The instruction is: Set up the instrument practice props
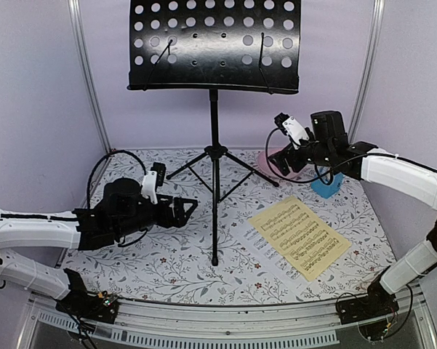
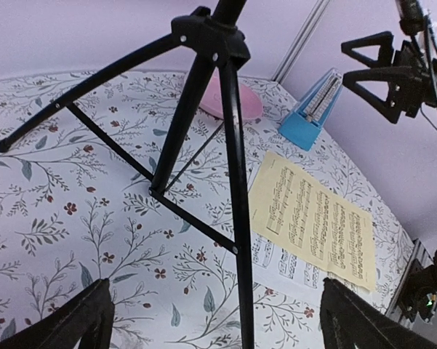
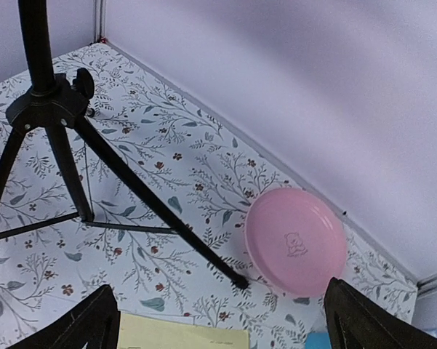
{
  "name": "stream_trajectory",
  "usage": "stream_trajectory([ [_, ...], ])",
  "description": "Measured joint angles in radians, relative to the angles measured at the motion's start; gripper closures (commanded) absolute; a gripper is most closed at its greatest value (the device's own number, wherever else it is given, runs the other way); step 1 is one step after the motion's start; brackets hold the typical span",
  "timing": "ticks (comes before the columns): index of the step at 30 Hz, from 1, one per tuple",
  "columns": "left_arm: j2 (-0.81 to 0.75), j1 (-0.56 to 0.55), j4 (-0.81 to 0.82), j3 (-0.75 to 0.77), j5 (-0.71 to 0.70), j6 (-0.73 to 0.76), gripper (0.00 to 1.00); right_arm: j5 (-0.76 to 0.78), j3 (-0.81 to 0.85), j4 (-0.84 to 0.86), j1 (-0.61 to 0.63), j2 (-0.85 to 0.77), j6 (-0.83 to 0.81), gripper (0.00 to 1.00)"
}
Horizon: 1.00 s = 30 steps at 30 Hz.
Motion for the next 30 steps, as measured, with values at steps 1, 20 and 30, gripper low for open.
stream_trajectory([
  [1, -0.022, 0.000, -0.011, 0.001, -0.009, 0.023, 0.01, -0.006, 0.013, -0.057, 0.000, -0.010, 0.043, 0.00],
  [20, 0.256, -0.187, -0.062, 0.240, 0.092, 0.230, 0.01, -0.374, -0.377, -0.546, -0.496, -0.406, 0.721, 0.02],
  [30, 0.343, -0.209, -0.076, 0.329, 0.088, 0.253, 0.01, -0.435, -0.629, -0.581, -0.701, -0.512, 0.924, 0.09],
])
